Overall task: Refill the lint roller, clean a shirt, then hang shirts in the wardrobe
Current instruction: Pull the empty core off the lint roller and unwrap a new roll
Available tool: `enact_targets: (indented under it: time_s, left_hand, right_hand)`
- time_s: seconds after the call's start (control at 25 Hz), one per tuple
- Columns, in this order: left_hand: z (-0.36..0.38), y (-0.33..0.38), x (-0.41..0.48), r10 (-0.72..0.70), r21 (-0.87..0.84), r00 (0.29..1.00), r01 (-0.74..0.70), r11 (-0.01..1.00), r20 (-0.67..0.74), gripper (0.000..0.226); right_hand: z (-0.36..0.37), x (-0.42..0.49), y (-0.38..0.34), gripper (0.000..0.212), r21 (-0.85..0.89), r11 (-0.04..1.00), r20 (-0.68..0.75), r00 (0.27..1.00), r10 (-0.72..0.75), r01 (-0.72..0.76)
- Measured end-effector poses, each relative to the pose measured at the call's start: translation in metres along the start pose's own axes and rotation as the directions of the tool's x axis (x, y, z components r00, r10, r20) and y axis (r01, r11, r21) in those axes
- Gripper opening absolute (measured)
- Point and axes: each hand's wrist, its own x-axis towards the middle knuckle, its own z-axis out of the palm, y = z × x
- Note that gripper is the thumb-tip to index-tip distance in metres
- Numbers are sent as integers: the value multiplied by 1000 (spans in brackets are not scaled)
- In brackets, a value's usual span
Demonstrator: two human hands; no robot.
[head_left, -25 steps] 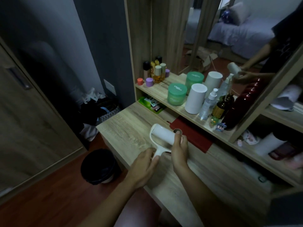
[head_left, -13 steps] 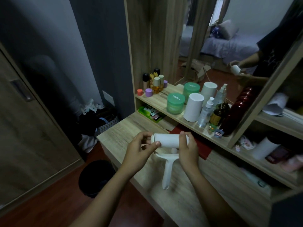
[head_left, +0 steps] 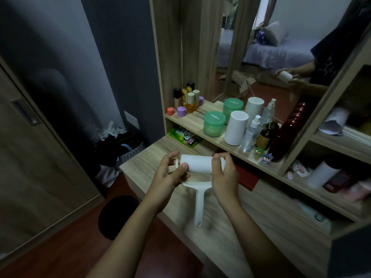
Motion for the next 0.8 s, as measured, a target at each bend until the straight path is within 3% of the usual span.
enact_targets:
  time_s: [0.24, 0.36, 0.52, 0.64, 0.8]
  left_hand:
    - [3, -4, -7, 139, 219, 985, -115, 969, -97, 33]
    - [4, -6, -7, 153, 243, 974, -109, 964, -167, 35]
    - [1, -8, -11, 92, 166, 988, -70, 984, -126, 36]
    - [3, -14, -12, 48, 92, 994, -38, 995, -103, 28]
    - [12, -21, -15, -57, -135, 987, 37, 990, -151, 32]
  right_hand:
    - [8, -12, 9, 30, -12, 999, 59, 997, 53, -53]
    - [8, -16, 7, 23, 12, 999, 100, 994, 37, -38]
    - [3, -17, 7, 22, -16, 1000, 98, 995, -21, 23]
    - [-4, -17, 6, 21, -57, 996, 178, 982, -61, 72]
    - [-10, -18, 11, 31, -43, 999, 288, 958, 11, 2]
